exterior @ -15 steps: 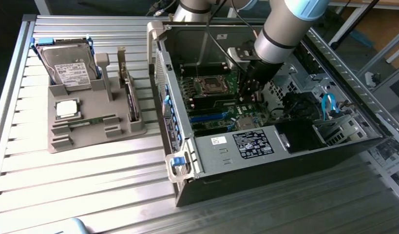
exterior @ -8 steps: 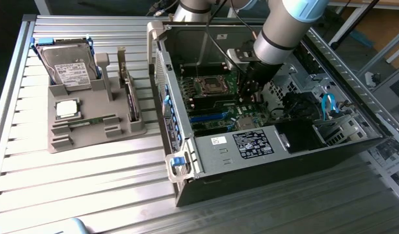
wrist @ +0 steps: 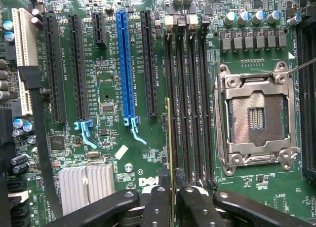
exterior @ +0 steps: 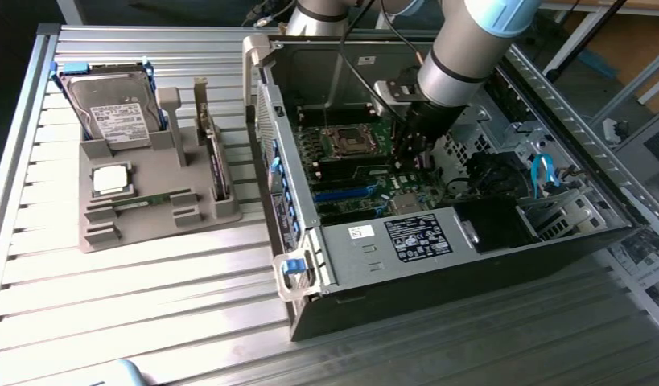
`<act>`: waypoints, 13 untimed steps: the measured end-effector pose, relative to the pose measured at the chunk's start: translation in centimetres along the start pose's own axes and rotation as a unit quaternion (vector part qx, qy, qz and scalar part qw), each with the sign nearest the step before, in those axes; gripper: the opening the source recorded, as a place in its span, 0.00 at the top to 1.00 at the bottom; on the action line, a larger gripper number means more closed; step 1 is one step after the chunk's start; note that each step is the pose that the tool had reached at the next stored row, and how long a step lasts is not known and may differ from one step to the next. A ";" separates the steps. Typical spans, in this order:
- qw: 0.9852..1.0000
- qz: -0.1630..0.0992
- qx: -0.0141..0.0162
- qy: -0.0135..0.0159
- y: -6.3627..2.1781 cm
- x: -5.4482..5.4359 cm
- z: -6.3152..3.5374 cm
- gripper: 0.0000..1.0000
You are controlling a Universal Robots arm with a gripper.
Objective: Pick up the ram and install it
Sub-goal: 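Insert the ram into the slot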
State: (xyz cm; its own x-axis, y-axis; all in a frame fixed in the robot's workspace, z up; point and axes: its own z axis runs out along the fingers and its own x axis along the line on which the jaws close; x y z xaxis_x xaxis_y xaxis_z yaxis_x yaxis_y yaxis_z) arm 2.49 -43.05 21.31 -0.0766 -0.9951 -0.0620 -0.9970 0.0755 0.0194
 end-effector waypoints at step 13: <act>1.000 0.000 0.000 0.000 0.00 0.0 -0.06 0.86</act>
State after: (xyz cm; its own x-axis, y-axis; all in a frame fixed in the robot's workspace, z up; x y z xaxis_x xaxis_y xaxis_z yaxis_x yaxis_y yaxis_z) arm 2.49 -43.06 21.36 -0.0765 -0.9952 -0.0614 -0.9970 0.0754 0.0195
